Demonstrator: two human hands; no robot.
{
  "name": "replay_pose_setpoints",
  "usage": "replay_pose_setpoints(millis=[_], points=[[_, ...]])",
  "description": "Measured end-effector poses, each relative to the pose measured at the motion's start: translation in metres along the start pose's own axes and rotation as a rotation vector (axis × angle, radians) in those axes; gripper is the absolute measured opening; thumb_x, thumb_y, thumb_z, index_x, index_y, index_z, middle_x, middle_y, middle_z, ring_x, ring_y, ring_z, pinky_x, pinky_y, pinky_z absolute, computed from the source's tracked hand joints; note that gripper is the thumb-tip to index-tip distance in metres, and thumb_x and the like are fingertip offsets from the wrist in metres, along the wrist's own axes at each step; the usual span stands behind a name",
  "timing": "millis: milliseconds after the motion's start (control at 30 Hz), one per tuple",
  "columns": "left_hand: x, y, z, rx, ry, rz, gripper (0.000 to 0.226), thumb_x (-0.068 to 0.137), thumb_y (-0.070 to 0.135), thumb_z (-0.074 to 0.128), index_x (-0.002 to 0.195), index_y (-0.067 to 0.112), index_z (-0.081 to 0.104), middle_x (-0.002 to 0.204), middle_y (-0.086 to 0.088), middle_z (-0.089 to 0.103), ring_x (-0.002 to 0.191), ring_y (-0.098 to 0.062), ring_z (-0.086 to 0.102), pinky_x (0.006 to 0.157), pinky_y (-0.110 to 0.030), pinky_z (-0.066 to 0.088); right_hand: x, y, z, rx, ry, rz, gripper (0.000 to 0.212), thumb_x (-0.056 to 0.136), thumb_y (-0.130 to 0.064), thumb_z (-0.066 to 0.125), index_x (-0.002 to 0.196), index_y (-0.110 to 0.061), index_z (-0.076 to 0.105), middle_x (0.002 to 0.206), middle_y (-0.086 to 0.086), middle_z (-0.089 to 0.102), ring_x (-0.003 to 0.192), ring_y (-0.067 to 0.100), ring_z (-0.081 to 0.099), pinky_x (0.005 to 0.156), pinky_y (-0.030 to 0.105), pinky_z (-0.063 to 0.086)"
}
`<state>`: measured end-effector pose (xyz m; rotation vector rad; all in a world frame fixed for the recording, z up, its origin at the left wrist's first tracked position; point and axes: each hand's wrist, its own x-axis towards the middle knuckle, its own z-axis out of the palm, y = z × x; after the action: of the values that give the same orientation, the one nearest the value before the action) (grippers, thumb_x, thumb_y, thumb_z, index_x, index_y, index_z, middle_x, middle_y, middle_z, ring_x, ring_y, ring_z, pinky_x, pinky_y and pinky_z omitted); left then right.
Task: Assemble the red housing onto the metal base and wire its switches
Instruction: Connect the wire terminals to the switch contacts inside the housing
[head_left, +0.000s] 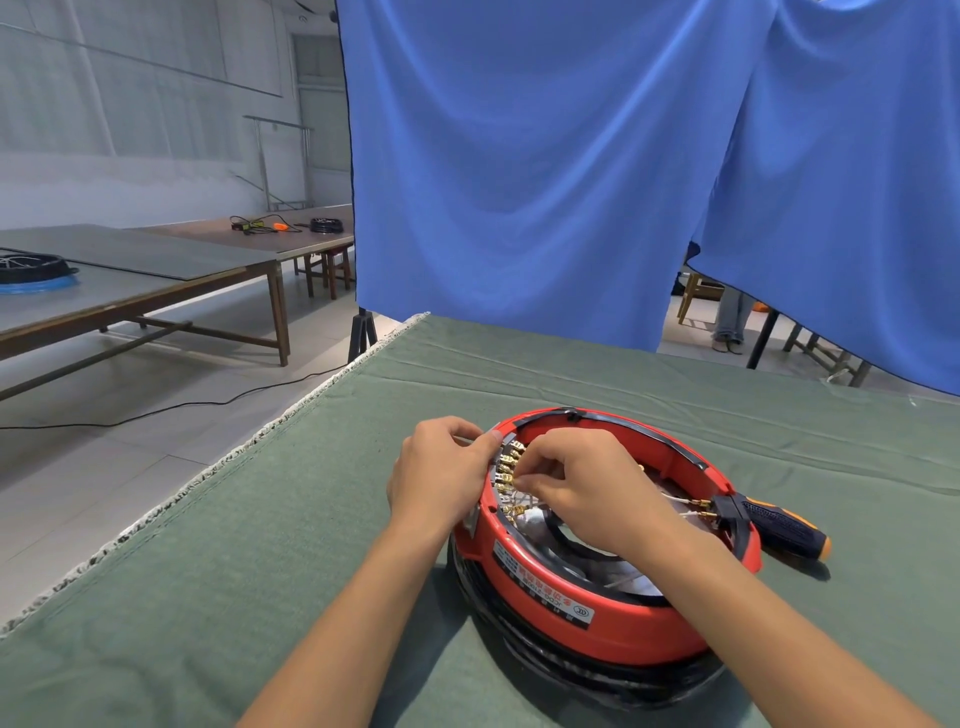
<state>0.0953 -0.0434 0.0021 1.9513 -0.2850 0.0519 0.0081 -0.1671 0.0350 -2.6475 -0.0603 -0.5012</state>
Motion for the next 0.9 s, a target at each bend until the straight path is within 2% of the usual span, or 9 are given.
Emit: replay_pose_setpoints(millis=[167,333,633,700,767,833,900], points=[[0.0,0.0,0.0,0.006,0.002,0.0,0.021,0.08,0.043,0.068,0.081,0.023,0.073,0.079,0.006,0.072,0.081,-0.019,0.067,0.078,-0.042,0.055,0.0,-0.001,-0.001,-0.004,0.003,0.002,0.002,0.084,-0.019,0.07,0.083,-0.018,0.072,0.071,-0.013,0.058,0.066,0.0,0.051,0.063,0.015,0.039],[0.0,0.001,-0.001,0.005,-0.009,-0.002,0.019,0.08,0.043,0.069,0.079,0.024,0.072,0.079,0.005,0.072,0.08,-0.019,0.068,0.078,-0.042,0.056,0.0,0.0,-0.003,-0.06,-0.015,-0.001,0.009,0.086,-0.021,0.067,0.089,-0.018,0.075,0.077,-0.01,0.058,0.074,0.008,0.051,0.072,0.027,0.042],[0.0,0.001,-0.001,0.0,-0.012,-0.003,0.018,0.081,0.043,0.068,0.078,0.025,0.071,0.08,0.004,0.072,0.081,-0.021,0.068,0.078,-0.042,0.056,0.003,0.002,-0.003,0.007,-0.054,0.037,0.008,0.085,-0.018,0.069,0.089,-0.015,0.075,0.066,-0.017,0.053,0.072,0.008,0.054,0.072,0.027,0.045],[0.0,0.002,-0.001,-0.001,-0.013,-0.008,0.02,0.081,0.043,0.068,0.08,0.023,0.072,0.082,0.003,0.073,0.083,-0.022,0.068,0.079,-0.042,0.055,0.005,0.002,-0.003,0.04,-0.079,0.061,0.008,0.085,-0.018,0.07,0.087,-0.014,0.075,0.067,-0.012,0.06,0.071,0.012,0.058,0.072,0.027,0.047],[0.0,0.002,-0.001,-0.001,-0.011,-0.013,0.022,0.08,0.043,0.068,0.083,0.022,0.073,0.082,0.002,0.073,0.084,-0.022,0.068,0.08,-0.041,0.055,0.008,0.003,-0.004,0.084,-0.116,0.092,0.007,0.084,-0.017,0.07,0.084,-0.013,0.075,0.074,-0.001,0.069,0.074,0.017,0.063,0.072,0.029,0.049],[0.0,0.002,-0.001,0.0,-0.008,-0.019,0.022,0.08,0.043,0.068,0.083,0.022,0.073,0.082,0.003,0.073,0.084,-0.022,0.068,0.08,-0.042,0.055,0.01,0.004,-0.006,0.172,-0.163,0.131,0.005,0.083,-0.014,0.071,0.079,-0.015,0.074,0.077,0.004,0.071,0.072,0.016,0.065,0.068,0.025,0.051],[0.0,0.002,0.0,0.007,-0.002,-0.019,0.022,0.08,0.043,0.068,0.084,0.022,0.073,0.083,0.004,0.073,0.084,-0.021,0.068,0.08,-0.041,0.055,0.012,0.004,-0.008,0.263,-0.213,0.168,0.011,0.083,-0.011,0.071,0.075,-0.018,0.071,0.072,0.002,0.068,0.063,0.007,0.06,0.059,0.013,0.047]])
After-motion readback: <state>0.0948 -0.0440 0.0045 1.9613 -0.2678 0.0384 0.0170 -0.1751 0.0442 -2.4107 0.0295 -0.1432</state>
